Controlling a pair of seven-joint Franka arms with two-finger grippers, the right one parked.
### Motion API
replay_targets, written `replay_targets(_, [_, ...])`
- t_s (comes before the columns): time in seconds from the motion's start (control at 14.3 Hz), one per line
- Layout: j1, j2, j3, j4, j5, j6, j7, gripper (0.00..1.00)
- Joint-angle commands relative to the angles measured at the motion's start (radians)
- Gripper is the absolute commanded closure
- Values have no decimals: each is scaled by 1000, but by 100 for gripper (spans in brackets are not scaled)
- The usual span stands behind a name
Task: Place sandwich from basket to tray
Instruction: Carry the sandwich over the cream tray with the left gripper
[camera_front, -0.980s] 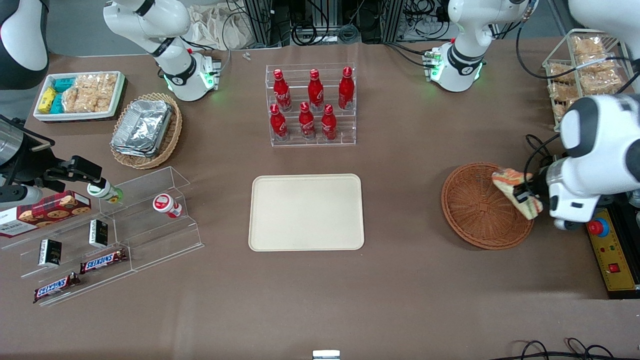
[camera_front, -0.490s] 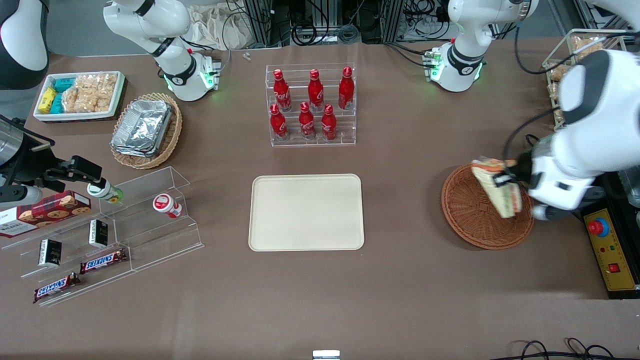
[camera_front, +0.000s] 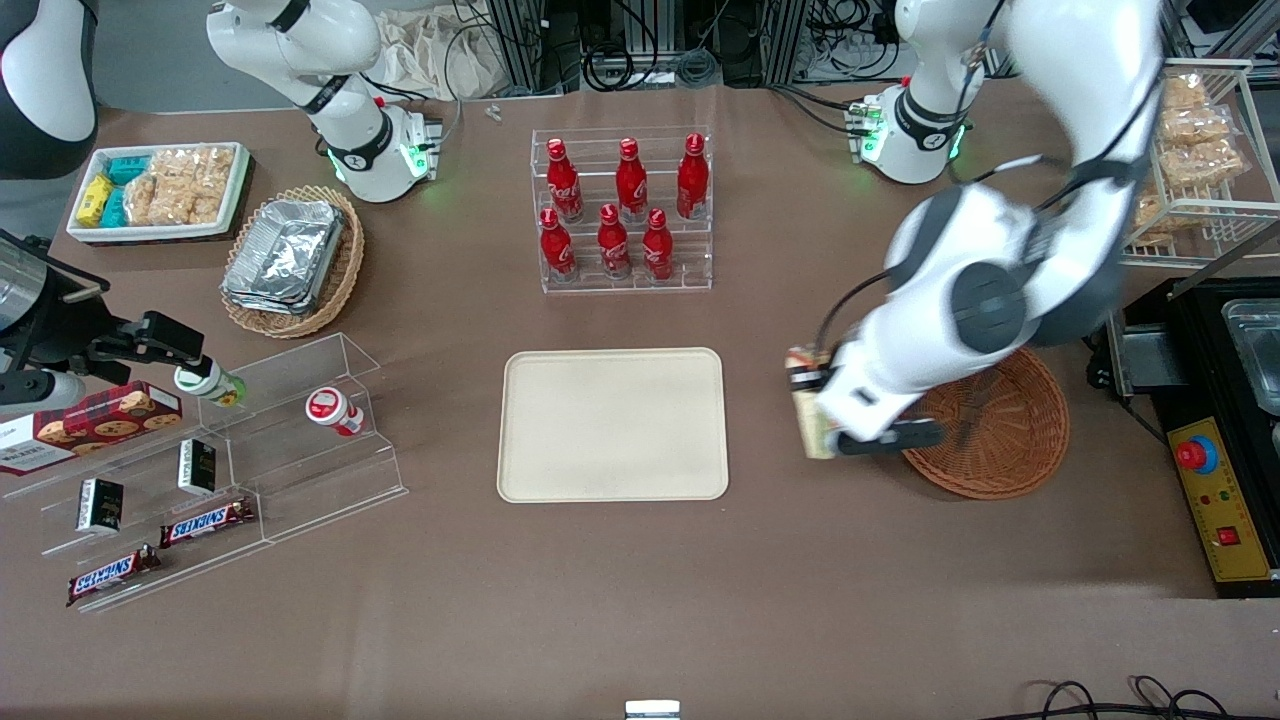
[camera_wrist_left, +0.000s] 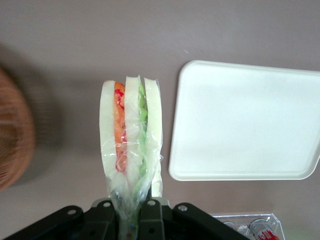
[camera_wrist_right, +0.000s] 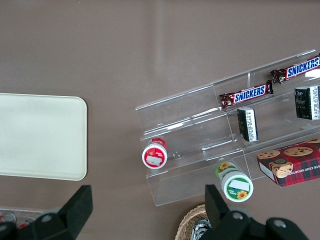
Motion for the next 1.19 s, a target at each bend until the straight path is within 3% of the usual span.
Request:
replay_targets(0.0, [-53, 112, -3, 35, 23, 84, -17, 100])
replay_targets(0.28, [-132, 223, 2, 33, 28, 233, -20, 100])
replay_targets(0.7, [-175, 303, 2, 33, 109, 317, -39, 98])
replay_targets(0.77, [-183, 307, 2, 33, 111, 319, -49, 86])
replay_targets(1.05, [-185, 318, 3, 35, 122, 317, -59, 2])
replay_targets(1.12, [-185, 315, 3, 36, 122, 317, -83, 1])
